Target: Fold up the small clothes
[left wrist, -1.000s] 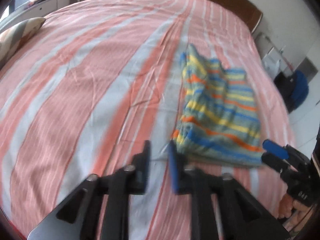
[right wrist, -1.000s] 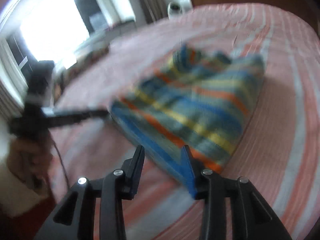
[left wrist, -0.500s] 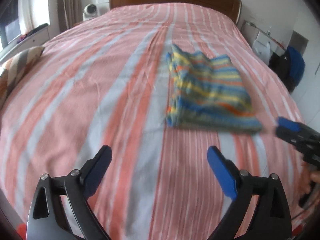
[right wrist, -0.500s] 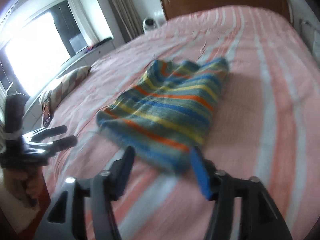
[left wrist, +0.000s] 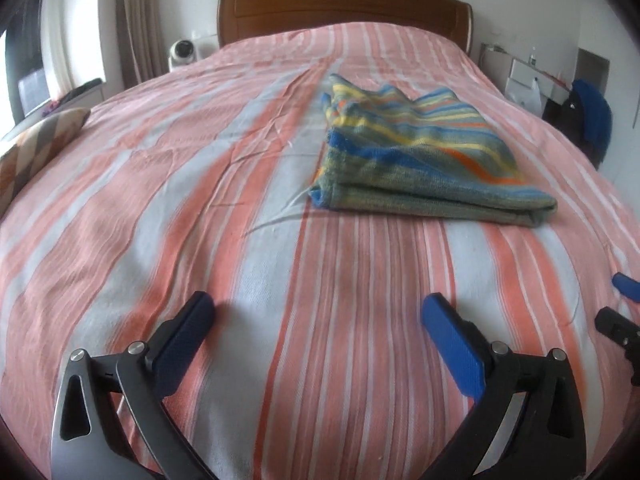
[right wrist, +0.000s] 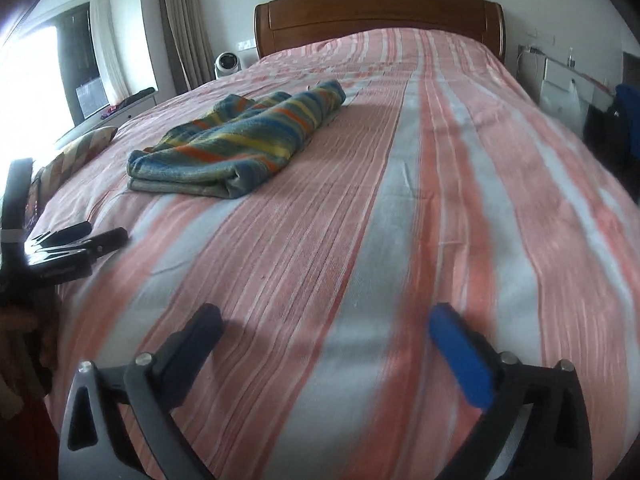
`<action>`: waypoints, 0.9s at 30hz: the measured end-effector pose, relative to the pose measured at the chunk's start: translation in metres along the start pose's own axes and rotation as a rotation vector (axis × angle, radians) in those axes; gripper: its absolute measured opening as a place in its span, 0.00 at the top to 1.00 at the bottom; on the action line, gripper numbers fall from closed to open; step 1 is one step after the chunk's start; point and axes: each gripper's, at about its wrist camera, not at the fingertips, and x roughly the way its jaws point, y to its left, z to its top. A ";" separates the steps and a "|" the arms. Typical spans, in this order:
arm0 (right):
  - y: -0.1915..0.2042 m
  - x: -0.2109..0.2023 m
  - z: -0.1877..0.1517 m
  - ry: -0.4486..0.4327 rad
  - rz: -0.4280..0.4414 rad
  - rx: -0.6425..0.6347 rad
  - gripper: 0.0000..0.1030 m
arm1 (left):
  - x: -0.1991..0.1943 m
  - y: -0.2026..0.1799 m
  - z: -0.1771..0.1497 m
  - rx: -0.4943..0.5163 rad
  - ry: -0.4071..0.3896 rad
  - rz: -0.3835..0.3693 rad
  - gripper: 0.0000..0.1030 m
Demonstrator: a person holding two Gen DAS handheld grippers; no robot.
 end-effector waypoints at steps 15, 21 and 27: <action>0.001 0.002 0.000 -0.013 -0.008 -0.009 0.00 | 0.000 0.000 0.000 0.001 -0.004 0.001 0.00; 0.001 0.002 0.000 -0.013 -0.009 -0.009 0.00 | 0.000 0.000 0.000 0.001 -0.004 0.001 0.00; 0.001 0.002 0.000 -0.014 -0.009 -0.009 0.00 | 0.000 0.000 0.000 0.001 -0.005 0.001 0.00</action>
